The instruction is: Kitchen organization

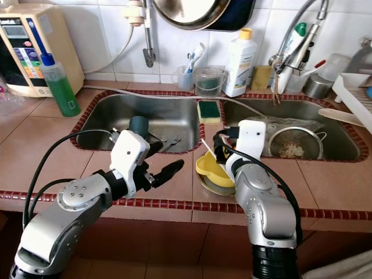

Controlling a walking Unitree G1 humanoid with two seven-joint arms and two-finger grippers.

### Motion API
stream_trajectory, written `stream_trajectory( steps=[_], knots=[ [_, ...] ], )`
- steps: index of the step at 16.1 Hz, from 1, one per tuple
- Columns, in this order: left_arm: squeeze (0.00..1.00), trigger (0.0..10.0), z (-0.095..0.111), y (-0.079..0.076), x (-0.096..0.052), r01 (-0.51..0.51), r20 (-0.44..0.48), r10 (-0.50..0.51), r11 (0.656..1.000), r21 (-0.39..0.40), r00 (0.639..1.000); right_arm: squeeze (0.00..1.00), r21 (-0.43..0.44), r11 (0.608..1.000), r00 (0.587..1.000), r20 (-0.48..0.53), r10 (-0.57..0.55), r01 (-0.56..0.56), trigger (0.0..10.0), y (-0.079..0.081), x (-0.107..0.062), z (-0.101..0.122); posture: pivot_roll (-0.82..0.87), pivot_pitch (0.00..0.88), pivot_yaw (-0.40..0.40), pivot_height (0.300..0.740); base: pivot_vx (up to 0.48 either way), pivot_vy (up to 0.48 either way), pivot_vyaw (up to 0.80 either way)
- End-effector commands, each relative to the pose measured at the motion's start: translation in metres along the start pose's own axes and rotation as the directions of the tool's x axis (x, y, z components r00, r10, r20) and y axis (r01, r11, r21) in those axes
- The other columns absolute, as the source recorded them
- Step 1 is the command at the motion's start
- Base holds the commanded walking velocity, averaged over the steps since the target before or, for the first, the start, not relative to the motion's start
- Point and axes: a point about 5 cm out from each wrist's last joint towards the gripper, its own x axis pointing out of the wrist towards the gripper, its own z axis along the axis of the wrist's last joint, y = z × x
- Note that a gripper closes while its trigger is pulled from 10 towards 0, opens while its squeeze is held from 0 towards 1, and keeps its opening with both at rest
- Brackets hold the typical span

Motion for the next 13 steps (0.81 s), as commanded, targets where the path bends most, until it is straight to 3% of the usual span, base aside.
stream_trajectory(
  steps=[1, 5, 11, 13],
  knots=[
    [0.00, 10.0, 0.007, -0.001, 0.000, -0.001, 0.017, 0.000, 1.000, 0.017, 1.000, 0.00, -0.012, 1.000, 1.000, -0.006, 0.010, -0.011, 10.0, 0.001, -0.002, 0.003, -0.17, 0.008, 0.005, 0.740, 0.000, 0.000, 0.00],
    [0.00, 10.0, 0.009, -0.001, 0.001, -0.003, 0.025, 0.003, 1.000, 0.018, 1.000, 0.00, -0.033, 0.999, 0.999, -0.034, -0.014, 0.013, 10.0, 0.005, -0.007, 0.003, -0.17, 0.000, 0.003, 0.740, 0.000, 0.000, 0.00],
    [0.00, 10.0, 0.012, 0.001, 0.001, -0.007, 0.035, 0.006, 1.000, 0.018, 0.999, 0.00, -0.077, 0.993, 0.996, -0.022, -0.090, 0.088, 10.0, 0.003, -0.026, 0.022, -0.19, 0.011, 0.023, 0.740, 0.000, 0.000, 0.00],
    [0.00, 10.0, 0.011, 0.002, 0.002, -0.005, 0.031, 0.005, 1.000, 0.014, 1.000, 0.00, 0.006, 0.990, 0.987, -0.081, -0.139, 0.140, 10.0, 0.000, -0.032, 0.024, -0.19, 0.022, 0.027, 0.740, 0.000, 0.000, 0.00]
  ],
)
